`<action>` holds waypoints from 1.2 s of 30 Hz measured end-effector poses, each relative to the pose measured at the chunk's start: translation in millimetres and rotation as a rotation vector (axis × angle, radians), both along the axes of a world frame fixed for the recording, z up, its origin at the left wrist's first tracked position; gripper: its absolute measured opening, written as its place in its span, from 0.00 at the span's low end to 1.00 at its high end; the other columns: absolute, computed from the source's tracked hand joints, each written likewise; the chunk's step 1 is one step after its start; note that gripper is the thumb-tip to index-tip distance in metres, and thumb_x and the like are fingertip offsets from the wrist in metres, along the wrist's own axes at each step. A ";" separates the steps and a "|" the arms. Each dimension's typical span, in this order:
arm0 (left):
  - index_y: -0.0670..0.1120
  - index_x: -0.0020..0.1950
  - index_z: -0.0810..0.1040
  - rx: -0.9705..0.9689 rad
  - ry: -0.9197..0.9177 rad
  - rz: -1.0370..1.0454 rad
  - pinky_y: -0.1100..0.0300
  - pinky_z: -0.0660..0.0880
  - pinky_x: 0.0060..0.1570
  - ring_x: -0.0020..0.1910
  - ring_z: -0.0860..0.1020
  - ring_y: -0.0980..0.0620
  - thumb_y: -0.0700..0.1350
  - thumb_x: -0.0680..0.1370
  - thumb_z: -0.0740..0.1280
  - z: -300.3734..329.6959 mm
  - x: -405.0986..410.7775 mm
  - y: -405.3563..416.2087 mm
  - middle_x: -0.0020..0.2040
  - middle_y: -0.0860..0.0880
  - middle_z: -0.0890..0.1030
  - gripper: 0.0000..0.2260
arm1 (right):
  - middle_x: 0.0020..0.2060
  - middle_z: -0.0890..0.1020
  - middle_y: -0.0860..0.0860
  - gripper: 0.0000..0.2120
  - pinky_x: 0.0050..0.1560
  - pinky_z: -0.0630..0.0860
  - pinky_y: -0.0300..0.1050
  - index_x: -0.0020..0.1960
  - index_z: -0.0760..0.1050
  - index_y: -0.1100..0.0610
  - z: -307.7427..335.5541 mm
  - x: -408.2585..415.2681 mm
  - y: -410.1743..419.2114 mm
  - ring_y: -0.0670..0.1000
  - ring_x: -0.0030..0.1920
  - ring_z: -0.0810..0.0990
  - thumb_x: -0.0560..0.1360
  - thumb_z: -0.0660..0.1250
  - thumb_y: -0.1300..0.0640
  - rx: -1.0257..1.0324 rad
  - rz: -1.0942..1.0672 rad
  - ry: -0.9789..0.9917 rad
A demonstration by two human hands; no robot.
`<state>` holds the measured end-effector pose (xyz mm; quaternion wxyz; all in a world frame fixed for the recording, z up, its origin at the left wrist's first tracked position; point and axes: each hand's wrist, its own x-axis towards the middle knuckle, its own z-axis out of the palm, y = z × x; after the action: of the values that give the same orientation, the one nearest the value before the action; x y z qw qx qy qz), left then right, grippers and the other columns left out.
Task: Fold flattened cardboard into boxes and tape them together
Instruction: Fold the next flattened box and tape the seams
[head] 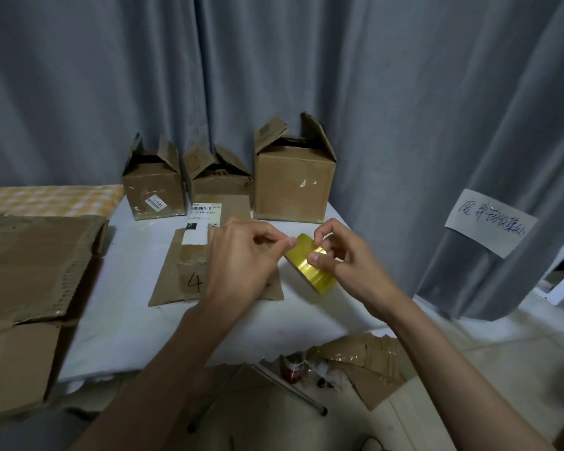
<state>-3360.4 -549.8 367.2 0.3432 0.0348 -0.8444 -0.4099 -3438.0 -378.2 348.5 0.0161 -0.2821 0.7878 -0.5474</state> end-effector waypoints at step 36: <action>0.50 0.52 0.86 -0.254 -0.309 0.230 0.56 0.73 0.47 0.48 0.77 0.53 0.50 0.73 0.75 -6.2 14.7 -100.9 0.56 0.48 0.84 0.09 | 0.49 0.81 0.59 0.07 0.49 0.78 0.50 0.51 0.78 0.59 -20.4 -21.9 32.0 0.60 0.49 0.78 0.74 0.69 0.61 0.743 -0.413 0.060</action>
<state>-3345.7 -650.7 360.9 0.2558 0.1498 -0.9222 -0.2484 -3459.9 -346.2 328.2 -0.0163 -0.1094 0.9715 -0.2097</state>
